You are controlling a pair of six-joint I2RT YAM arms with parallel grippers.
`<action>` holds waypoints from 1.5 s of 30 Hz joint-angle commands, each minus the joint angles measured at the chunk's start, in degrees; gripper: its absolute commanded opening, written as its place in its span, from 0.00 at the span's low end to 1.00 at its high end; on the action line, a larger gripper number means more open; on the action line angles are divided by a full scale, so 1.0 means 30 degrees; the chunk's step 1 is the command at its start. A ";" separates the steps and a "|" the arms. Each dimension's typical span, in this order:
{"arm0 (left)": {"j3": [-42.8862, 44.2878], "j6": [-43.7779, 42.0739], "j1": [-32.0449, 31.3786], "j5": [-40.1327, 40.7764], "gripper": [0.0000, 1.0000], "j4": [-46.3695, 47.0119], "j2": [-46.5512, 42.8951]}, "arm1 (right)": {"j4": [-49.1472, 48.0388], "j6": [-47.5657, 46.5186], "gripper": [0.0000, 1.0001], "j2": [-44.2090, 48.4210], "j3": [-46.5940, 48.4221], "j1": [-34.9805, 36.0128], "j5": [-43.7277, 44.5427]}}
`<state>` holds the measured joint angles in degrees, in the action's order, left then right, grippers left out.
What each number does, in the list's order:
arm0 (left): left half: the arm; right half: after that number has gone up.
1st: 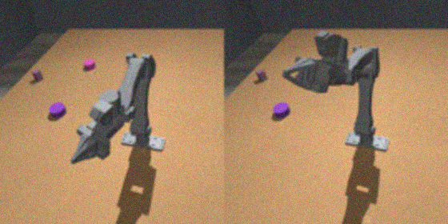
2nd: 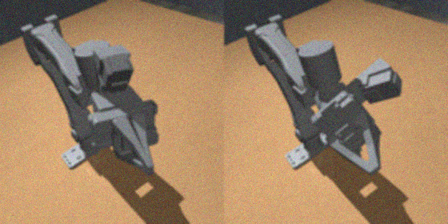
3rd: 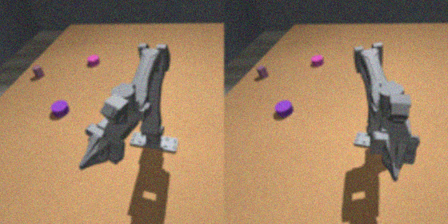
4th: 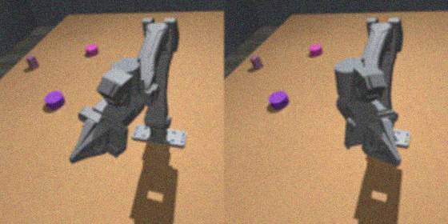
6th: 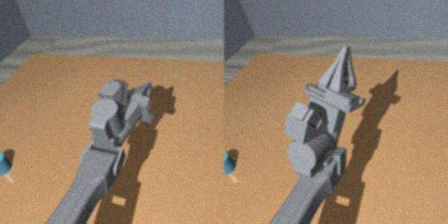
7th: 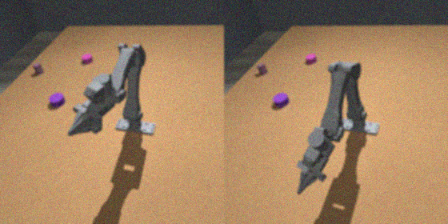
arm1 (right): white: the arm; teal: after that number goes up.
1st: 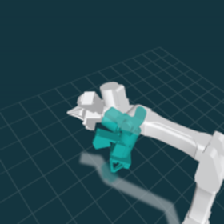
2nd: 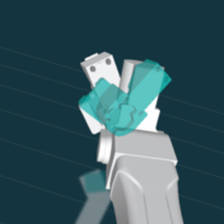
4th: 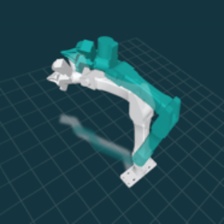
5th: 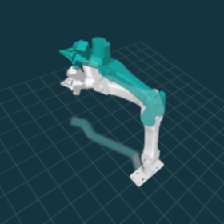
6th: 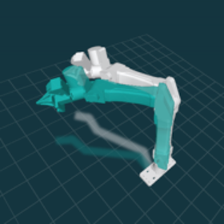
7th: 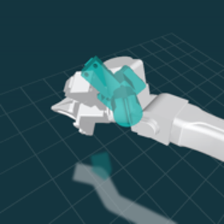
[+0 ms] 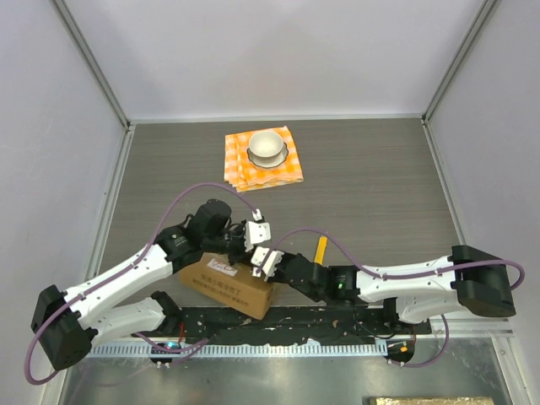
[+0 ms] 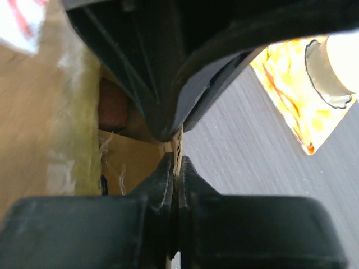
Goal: Unpack the express box
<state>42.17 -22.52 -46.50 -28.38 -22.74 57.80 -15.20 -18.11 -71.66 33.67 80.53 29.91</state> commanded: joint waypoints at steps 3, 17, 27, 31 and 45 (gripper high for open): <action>0.0590 -0.0517 0.0089 0.0786 0.54 0.1695 -0.0867 | 0.0026 0.0412 0.01 0.1321 0.0496 0.0226 0.0483; -0.1693 -0.7284 0.2287 0.3952 0.61 -0.2087 -0.3124 | 0.2692 -0.2604 0.01 0.2968 -0.0032 0.2334 0.3124; -0.3656 -0.9894 0.2551 0.3572 0.29 -0.2675 -0.3358 | 0.3368 -0.3368 0.01 0.3758 -0.0207 0.2980 0.4033; -0.4096 -0.9224 0.2551 0.3834 0.00 -0.0978 -0.3447 | 0.2900 -0.2495 0.19 0.3788 -0.0472 0.2980 0.5432; -0.6177 -0.9425 0.1557 1.0894 0.00 0.6467 -0.2774 | -0.0671 0.4598 0.39 0.7662 -0.0325 0.3010 0.4447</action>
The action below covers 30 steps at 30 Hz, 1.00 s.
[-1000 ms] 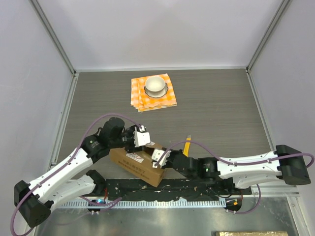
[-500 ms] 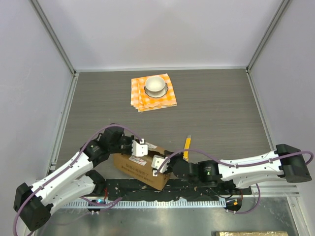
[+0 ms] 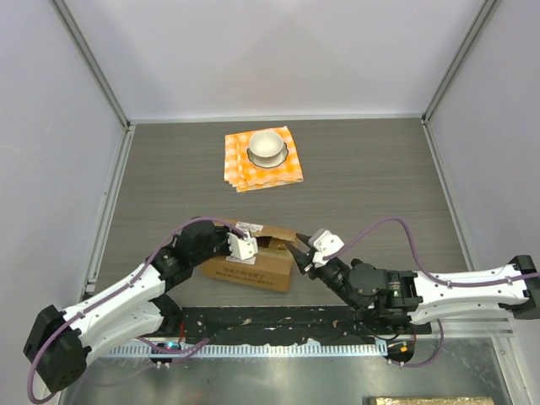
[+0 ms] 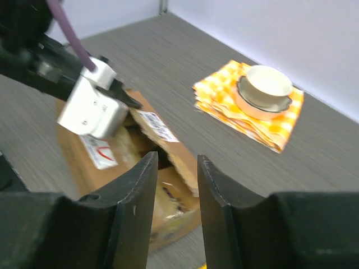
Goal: Unpack the express box
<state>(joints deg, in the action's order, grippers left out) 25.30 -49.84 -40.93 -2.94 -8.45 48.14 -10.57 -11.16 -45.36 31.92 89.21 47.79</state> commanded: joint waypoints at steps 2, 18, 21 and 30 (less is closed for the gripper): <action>-0.0406 -0.0143 -0.0507 0.2941 0.00 0.1673 0.0652 | -0.4320 0.2459 0.21 -0.2188 -0.0092 0.0117 -0.2187; 0.0151 0.1907 -0.0713 0.2827 0.00 0.0736 0.0799 | -1.3319 0.5738 0.01 -0.7641 -0.3082 -0.2488 -0.4823; 0.0209 0.1995 -0.0713 0.2738 0.00 0.0736 0.0857 | -1.3964 0.6209 0.01 -0.8810 -0.2849 -0.3075 -0.5587; 0.0239 0.2552 -0.0742 0.2386 0.00 0.1028 0.0975 | -1.6129 0.7410 0.01 -1.2704 -0.2174 -0.3574 -0.7141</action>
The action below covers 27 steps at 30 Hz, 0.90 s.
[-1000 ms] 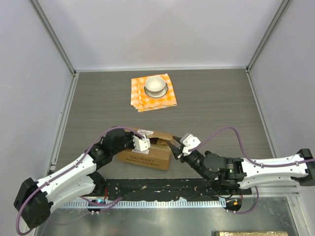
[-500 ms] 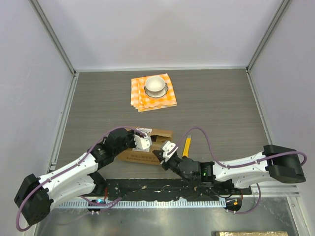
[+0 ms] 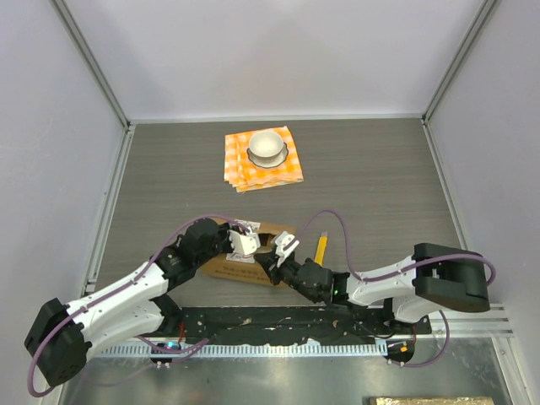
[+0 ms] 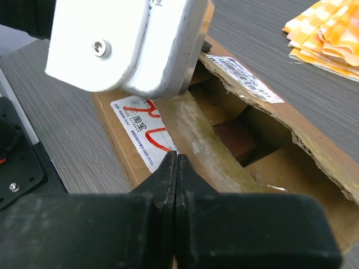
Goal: Unpack the express box
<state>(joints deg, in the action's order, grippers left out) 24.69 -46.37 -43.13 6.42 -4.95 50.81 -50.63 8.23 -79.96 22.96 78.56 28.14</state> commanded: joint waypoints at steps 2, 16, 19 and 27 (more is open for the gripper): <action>0.0531 0.1510 0.0023 -0.0790 0.00 -0.0137 0.0057 | -0.3189 0.1006 0.01 -0.1760 0.1075 -0.0026 -0.0621; 0.2198 0.1543 -0.0212 -0.1875 0.00 -0.2742 -0.0148 | -0.5419 0.3055 0.01 -0.5777 0.1284 -0.0026 -0.1207; 0.2783 0.0928 -0.0212 -0.1612 0.00 -0.3823 0.0085 | -0.4776 0.3934 0.01 -0.6127 0.0814 0.0061 -0.1031; 0.4980 -0.0655 -0.0212 -0.1025 0.00 -0.6228 0.0905 | -0.3402 0.5313 0.01 -0.7358 0.1221 0.0706 -0.1498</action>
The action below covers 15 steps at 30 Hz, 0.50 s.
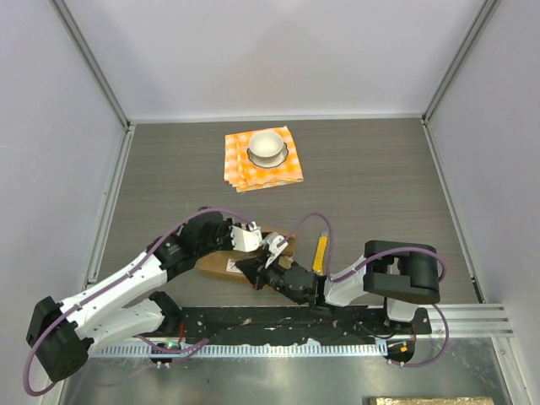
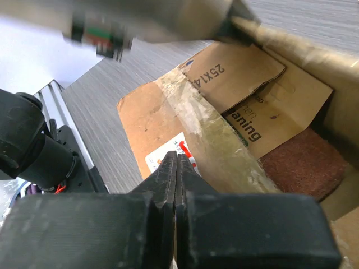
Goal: Unpack the express box
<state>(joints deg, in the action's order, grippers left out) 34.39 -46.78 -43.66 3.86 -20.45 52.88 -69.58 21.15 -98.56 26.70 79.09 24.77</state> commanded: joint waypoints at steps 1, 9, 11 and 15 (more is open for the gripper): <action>0.1836 -0.0663 -0.0037 -0.0144 0.00 -0.1268 0.0243 | 0.3152 0.1240 0.01 -0.1333 -0.0022 0.0531 -0.0377; 0.3824 -0.4618 0.0401 -0.1777 0.00 -0.4751 0.0680 | 0.3915 0.1242 0.01 -0.1627 0.0299 0.0766 -0.0085; 0.5923 -0.4912 0.1161 -0.3066 0.00 -0.6271 0.1846 | 0.4150 0.1096 0.01 -0.1774 0.0562 0.0795 -0.0289; 1.1551 -0.2578 0.3326 -0.7366 0.00 -1.1182 0.5210 | 0.3099 -0.0538 0.01 -0.1396 0.0155 0.0911 -0.0640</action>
<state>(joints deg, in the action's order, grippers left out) 51.59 -57.95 -38.15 -3.90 -44.34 61.41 -69.32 22.61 -100.49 29.23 80.58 25.32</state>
